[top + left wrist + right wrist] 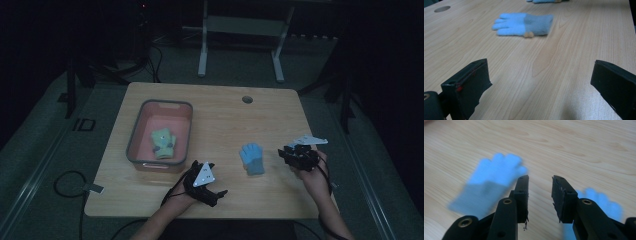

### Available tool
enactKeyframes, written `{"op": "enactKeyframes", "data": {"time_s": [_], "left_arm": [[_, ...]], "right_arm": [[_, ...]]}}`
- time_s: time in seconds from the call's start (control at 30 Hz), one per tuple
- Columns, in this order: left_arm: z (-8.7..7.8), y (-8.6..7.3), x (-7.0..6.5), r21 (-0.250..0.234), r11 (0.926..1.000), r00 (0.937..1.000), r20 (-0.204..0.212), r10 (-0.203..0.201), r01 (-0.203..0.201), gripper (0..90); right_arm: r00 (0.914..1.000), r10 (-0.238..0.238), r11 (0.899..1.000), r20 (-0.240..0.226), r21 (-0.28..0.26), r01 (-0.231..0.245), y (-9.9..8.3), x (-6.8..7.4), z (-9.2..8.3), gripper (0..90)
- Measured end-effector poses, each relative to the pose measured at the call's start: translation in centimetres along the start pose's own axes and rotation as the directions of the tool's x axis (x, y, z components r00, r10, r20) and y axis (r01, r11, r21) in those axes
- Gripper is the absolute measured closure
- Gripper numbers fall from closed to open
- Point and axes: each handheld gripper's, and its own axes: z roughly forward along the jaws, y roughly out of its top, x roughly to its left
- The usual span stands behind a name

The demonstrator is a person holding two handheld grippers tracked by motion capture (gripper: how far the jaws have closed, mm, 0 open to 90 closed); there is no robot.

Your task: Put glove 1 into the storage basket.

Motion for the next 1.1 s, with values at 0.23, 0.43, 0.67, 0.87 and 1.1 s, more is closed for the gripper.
{"op": "enactKeyframes", "data": {"time_s": [0.23,0.43,0.67,0.87,1.1], "left_arm": [[0.2,0.0,-0.2,-0.006,1.0000,0.9998,0.020,0.007,-0.007,2.1],[0.3,0.0,-0.4,-0.012,0.9999,0.9993,0.036,0.013,-0.012,2.1],[0.4,0.0,-0.5,-0.009,0.9998,0.9988,0.045,0.019,-0.018,2.2],[0.4,0.0,-0.4,-0.010,0.9998,0.9985,0.052,0.016,-0.016,2.2],[0.4,0.0,-0.4,-0.010,0.9999,0.9988,0.047,0.012,-0.011,2.1]], "right_arm": [[0.9983,-0.058,0.998,-0.008,0.019,0.058,-1.6,-4.8,-0.4,64.2],[0.9947,-0.097,0.990,-0.033,0.098,0.100,-3.3,-7.0,0.5,61.5],[0.9953,-0.073,0.986,-0.063,0.146,0.082,-4.6,-7.4,2.0,64.1],[0.9957,-0.072,0.985,-0.058,0.150,0.080,-4.4,-6.8,2.3,83.5],[0.9989,0.036,0.994,0.029,0.104,-0.039,-2.5,-4.8,0.8,85.2]]}}
